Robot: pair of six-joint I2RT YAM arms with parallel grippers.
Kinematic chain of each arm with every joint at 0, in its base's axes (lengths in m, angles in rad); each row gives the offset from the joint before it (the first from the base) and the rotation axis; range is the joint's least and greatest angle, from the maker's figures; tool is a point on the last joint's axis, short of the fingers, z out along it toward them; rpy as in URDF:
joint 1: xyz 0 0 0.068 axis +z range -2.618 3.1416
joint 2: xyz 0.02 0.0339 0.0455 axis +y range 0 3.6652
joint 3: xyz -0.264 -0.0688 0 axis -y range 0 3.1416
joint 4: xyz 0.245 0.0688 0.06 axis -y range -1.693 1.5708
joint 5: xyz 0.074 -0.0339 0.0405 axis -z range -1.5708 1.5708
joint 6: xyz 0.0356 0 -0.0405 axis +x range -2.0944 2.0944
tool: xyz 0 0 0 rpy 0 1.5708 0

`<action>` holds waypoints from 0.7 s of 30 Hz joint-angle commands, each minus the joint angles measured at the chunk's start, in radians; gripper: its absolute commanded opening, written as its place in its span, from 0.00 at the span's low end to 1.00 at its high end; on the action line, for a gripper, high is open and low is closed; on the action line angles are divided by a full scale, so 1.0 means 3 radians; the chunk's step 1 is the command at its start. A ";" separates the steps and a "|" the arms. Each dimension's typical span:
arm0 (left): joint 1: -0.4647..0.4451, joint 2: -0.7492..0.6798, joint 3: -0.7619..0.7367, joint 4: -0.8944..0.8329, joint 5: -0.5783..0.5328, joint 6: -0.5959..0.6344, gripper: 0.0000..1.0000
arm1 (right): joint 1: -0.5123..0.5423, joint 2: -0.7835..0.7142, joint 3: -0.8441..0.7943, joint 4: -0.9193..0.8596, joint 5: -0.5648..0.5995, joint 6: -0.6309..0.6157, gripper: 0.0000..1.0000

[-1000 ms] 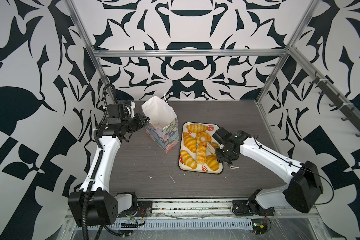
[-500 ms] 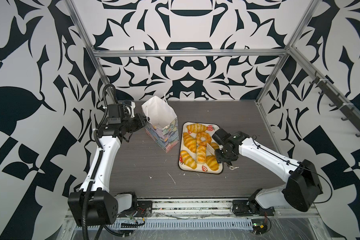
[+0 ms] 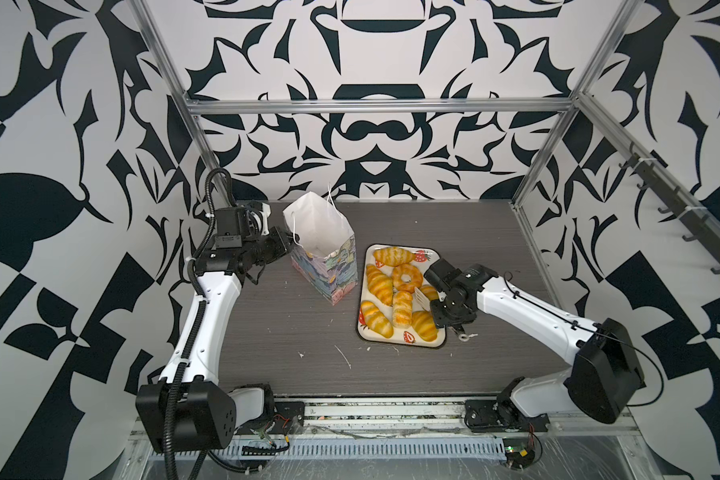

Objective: Place the fake bread into the paper bag

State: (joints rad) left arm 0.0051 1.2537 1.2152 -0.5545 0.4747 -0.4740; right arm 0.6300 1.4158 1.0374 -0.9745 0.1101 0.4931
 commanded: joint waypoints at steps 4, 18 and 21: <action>-0.0017 -0.0012 0.0071 -0.0046 0.0005 0.0015 0.23 | 0.0009 -0.0055 0.0065 -0.0042 0.0081 -0.0017 0.51; -0.0017 -0.0021 0.0066 -0.0044 0.0006 0.0013 0.23 | 0.0012 -0.0161 0.0200 -0.0182 0.0169 -0.0008 0.43; -0.0017 -0.0027 0.0058 -0.0049 0.0004 0.0014 0.23 | 0.0011 -0.0194 0.0243 -0.0224 0.0188 -0.0007 0.43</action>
State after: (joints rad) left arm 0.0051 1.2537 1.2152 -0.5545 0.4747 -0.4740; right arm 0.6300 1.4105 1.0561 -1.0092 0.1295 0.4927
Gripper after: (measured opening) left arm 0.234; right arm 0.433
